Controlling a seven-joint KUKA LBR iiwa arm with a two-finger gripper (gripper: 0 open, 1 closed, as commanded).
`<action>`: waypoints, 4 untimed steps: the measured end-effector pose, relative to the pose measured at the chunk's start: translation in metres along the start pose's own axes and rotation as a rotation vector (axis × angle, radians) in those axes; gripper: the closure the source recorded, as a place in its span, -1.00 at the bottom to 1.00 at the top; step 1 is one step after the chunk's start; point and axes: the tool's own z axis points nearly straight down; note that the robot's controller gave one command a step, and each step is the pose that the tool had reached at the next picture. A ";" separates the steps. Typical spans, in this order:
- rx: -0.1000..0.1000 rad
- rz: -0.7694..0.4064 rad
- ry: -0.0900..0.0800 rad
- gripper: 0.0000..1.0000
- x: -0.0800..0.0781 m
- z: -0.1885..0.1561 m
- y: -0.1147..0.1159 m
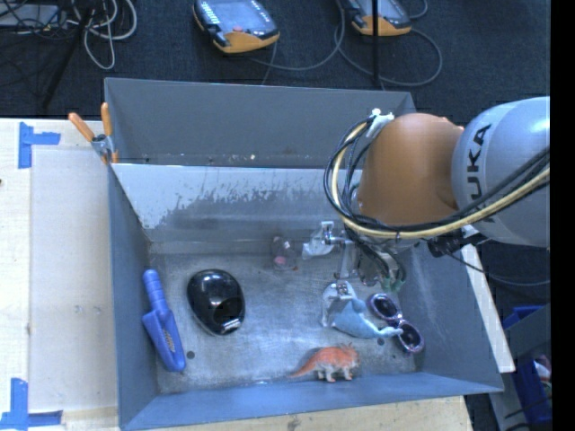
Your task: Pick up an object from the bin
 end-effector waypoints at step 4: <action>0.004 0.066 -0.042 1.00 -0.009 0.108 -0.103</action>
Offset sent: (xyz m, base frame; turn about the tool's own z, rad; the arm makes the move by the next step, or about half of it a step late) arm -0.0008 -0.0741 -0.0520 0.0643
